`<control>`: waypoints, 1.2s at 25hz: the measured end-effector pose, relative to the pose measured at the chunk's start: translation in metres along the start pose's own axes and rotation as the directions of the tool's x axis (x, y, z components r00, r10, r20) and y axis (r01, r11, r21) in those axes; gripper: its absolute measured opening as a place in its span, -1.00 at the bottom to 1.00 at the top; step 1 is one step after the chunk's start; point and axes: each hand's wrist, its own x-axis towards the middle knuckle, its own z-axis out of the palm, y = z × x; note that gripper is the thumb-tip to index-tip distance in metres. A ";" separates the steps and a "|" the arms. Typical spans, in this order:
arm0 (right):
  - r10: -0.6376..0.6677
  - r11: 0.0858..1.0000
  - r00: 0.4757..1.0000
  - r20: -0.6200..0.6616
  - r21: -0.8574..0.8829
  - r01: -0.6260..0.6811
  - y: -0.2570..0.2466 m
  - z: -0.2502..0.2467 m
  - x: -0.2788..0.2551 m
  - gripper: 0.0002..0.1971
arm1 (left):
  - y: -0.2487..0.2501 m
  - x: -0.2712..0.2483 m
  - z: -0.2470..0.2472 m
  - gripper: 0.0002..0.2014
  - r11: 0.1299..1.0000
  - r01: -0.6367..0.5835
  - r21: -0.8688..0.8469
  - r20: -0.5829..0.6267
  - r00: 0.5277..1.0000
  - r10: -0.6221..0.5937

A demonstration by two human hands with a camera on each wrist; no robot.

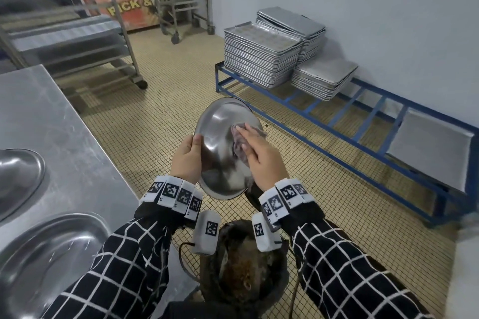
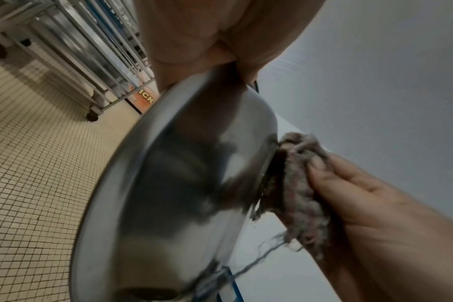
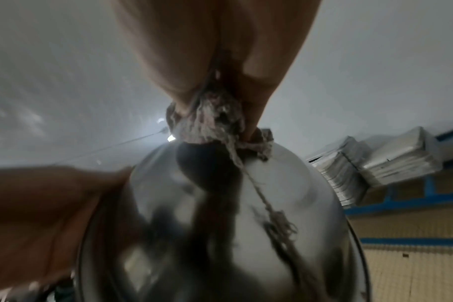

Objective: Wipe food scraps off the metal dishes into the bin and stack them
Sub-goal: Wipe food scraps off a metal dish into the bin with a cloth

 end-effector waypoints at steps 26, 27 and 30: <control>-0.003 0.971 0.955 -0.297 -0.229 -0.068 0.009 -0.032 0.024 -0.35 | 0.049 -0.012 0.020 -0.71 0.980 -0.126 -0.151 -0.010 0.992 0.126; 0.045 0.966 0.957 -0.286 -0.232 -0.115 0.017 -0.034 0.026 -0.34 | 0.048 -0.010 0.019 -0.71 0.979 -0.118 -0.165 -0.026 0.993 0.115; 0.123 0.944 0.976 -0.179 -0.282 -0.171 0.042 -0.029 0.010 -0.38 | 0.048 -0.006 0.015 -0.69 0.978 -0.103 -0.183 -0.085 0.992 0.088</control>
